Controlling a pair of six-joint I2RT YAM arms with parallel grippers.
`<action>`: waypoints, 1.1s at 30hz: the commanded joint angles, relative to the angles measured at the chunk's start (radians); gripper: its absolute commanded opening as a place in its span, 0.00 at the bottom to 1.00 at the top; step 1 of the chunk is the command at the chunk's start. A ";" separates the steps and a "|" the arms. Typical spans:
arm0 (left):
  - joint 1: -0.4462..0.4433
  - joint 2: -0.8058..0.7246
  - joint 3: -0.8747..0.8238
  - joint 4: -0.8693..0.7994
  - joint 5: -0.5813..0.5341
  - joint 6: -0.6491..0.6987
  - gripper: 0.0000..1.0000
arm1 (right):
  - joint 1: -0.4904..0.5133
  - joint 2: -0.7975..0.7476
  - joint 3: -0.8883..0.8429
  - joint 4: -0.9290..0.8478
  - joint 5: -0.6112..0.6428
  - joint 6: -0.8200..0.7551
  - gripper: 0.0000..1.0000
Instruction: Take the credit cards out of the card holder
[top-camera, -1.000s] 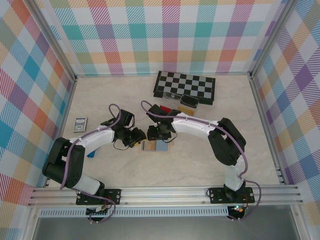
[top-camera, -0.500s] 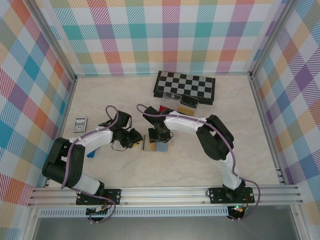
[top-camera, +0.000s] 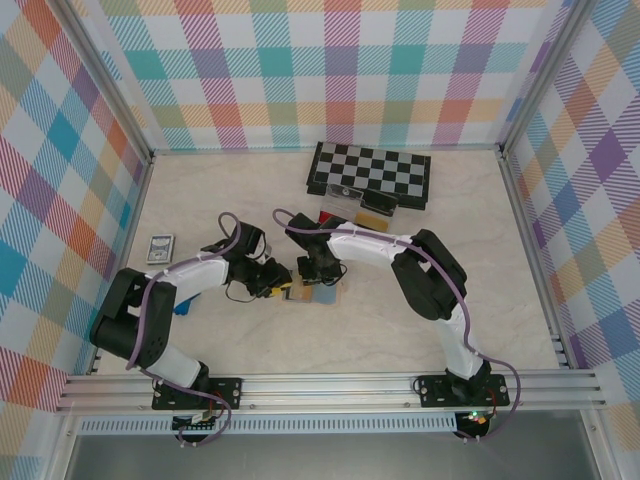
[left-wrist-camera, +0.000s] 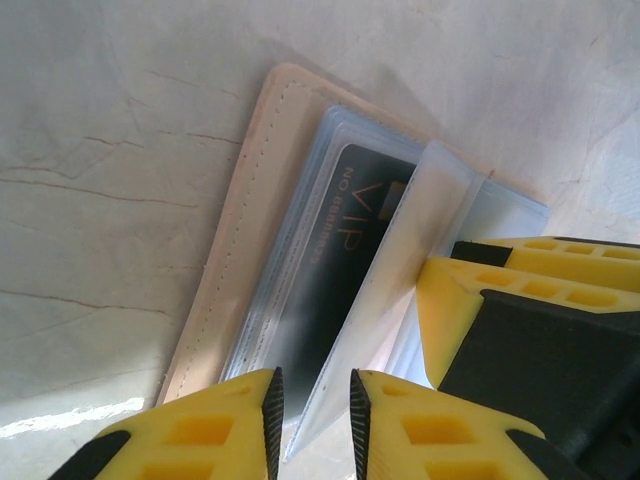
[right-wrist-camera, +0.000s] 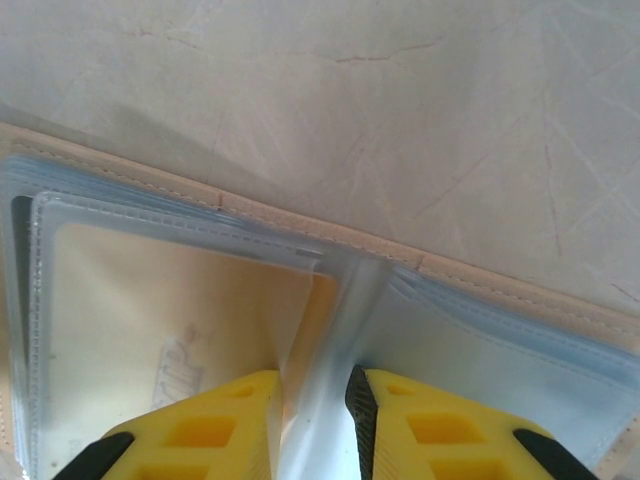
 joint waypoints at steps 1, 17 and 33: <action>0.001 0.023 0.006 0.006 0.042 0.028 0.27 | 0.001 0.039 -0.037 -0.048 0.020 -0.010 0.27; -0.009 0.088 0.025 0.079 0.132 0.057 0.20 | -0.019 0.004 -0.068 -0.001 -0.032 -0.018 0.25; -0.011 -0.027 0.118 -0.264 -0.205 0.186 0.03 | -0.116 -0.398 -0.269 0.253 -0.053 -0.055 0.56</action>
